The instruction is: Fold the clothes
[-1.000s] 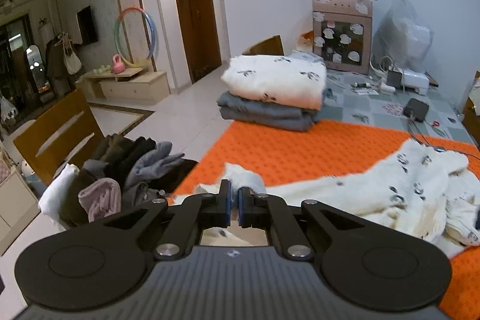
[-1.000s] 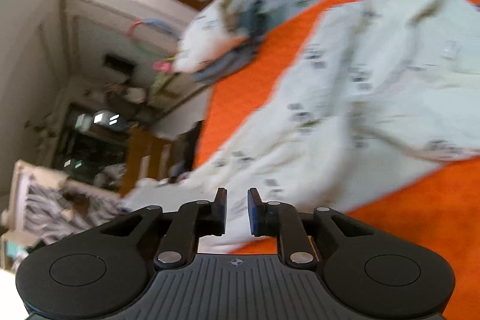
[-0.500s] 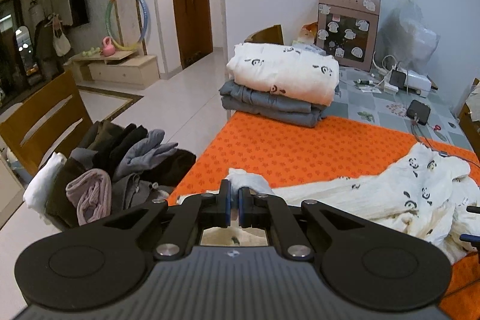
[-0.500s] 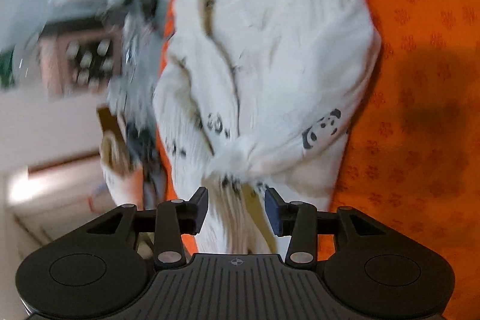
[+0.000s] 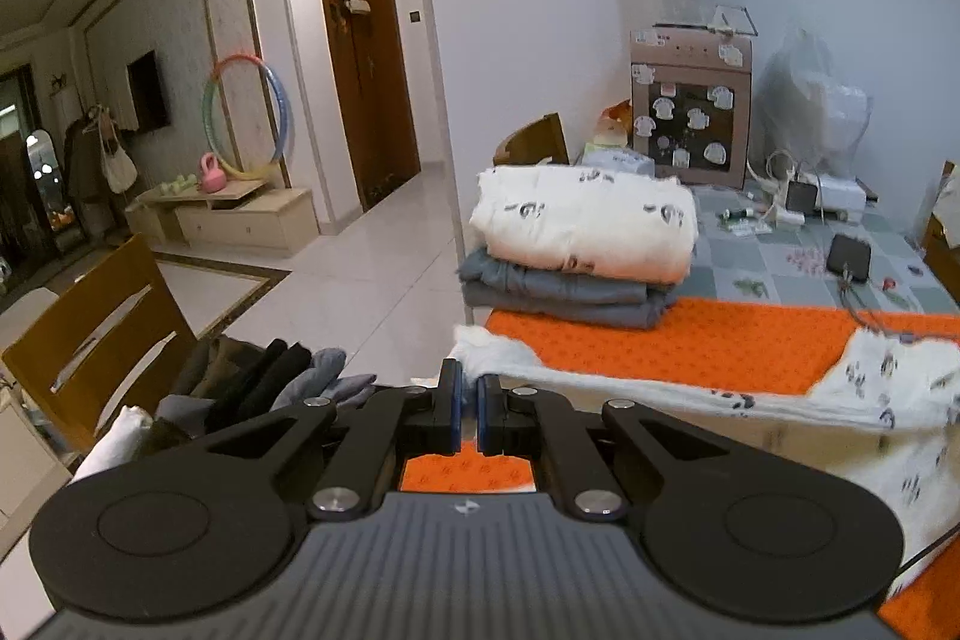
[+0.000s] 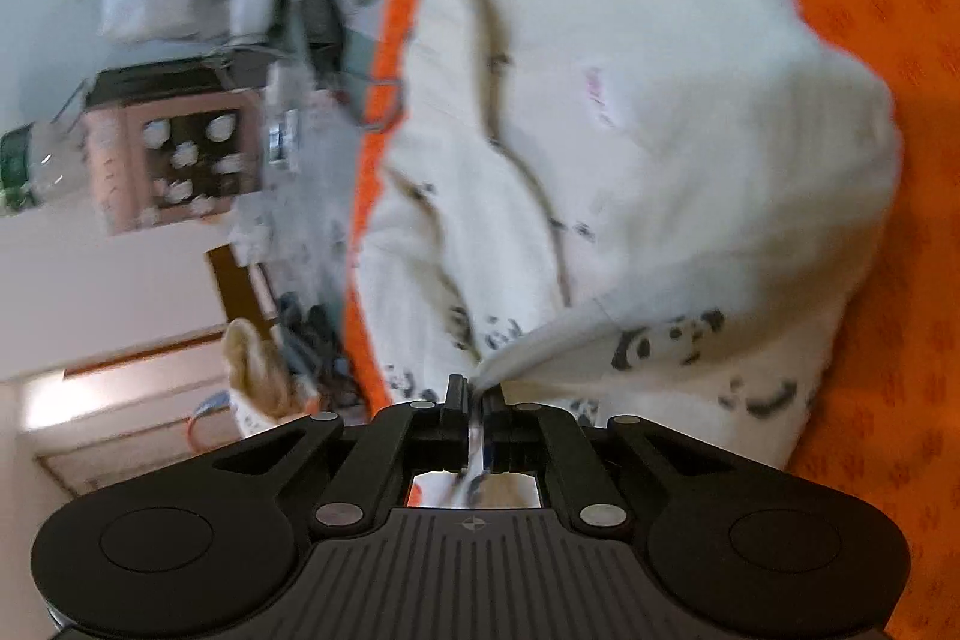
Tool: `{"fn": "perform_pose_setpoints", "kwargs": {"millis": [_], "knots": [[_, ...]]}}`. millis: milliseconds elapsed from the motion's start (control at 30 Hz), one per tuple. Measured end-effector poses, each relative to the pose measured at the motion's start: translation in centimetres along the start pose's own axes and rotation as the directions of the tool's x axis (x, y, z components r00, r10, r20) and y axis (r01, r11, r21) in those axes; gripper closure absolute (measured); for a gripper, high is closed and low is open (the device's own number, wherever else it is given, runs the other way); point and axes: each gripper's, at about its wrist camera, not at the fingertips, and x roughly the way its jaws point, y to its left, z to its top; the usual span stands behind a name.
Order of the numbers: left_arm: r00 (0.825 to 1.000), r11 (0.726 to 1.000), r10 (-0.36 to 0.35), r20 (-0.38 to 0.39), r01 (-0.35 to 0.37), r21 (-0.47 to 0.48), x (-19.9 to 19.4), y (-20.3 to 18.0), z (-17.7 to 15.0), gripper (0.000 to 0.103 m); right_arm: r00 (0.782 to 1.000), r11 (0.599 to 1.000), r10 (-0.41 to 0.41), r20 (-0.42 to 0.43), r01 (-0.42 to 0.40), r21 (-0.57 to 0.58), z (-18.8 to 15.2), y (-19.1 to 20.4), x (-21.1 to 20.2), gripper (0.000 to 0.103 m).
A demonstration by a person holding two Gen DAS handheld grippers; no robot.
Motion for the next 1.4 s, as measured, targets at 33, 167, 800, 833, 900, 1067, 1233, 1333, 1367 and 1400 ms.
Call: {"fn": "perform_pose_setpoints", "kwargs": {"millis": [33,167,800,833,900,1067,1233,1333,1367,1400], "knots": [[1.0,1.0,0.002,-0.008,-0.002,0.009,-0.3,0.2,-0.8,0.098,1.0,1.0,-0.001,-0.012,0.001,-0.025,0.1,-0.1,0.0,0.097],[0.997,0.997,0.021,-0.079,-0.015,0.077,-0.8,0.0,-6.6,0.097,0.995,0.986,-0.082,-0.058,0.073,-0.151,-0.1,-1.3,0.5,0.097],[0.971,0.981,0.117,-0.206,-0.08,0.178,-2.1,-2.3,-17.1,0.097,0.984,0.905,-0.18,-0.016,0.159,-0.395,-0.6,-2.0,0.0,0.096],[0.965,0.98,0.118,-0.234,-0.076,0.182,-1.7,-2.4,-17.8,0.097,0.982,0.891,-0.191,-0.007,0.17,-0.421,-0.8,-2.1,0.2,0.096],[0.958,0.98,0.11,-0.266,-0.06,0.188,-1.4,-2.5,-18.8,0.093,0.978,0.855,-0.211,0.004,0.186,-0.485,-1.2,-2.1,0.3,0.093],[0.972,0.995,0.023,-0.234,0.001,0.102,-3.9,-0.9,-17.3,0.087,0.973,0.738,-0.232,0.01,0.183,-0.65,-2.5,-0.3,-1.5,0.071],[0.986,1.0,-0.021,-0.167,0.024,0.017,-4.6,0.2,-14.0,0.083,0.974,0.574,-0.228,-0.007,0.129,-0.809,-5.0,2.9,-3.5,0.07],[0.988,0.998,-0.045,-0.147,0.039,-0.045,-3.6,0.0,-12.1,0.081,0.974,0.505,-0.225,-0.015,0.103,-0.857,-6.7,4.6,-3.1,0.07],[0.988,0.997,-0.056,-0.143,0.047,-0.064,-3.4,-0.1,-11.6,0.081,0.974,0.492,-0.224,-0.016,0.099,-0.865,-7.2,5.1,-2.8,0.07],[0.988,0.995,-0.071,-0.137,0.062,-0.073,-3.3,-0.2,-11.2,0.079,0.974,0.485,-0.224,-0.019,0.095,-0.869,-7.6,5.5,-2.6,0.07]]}}
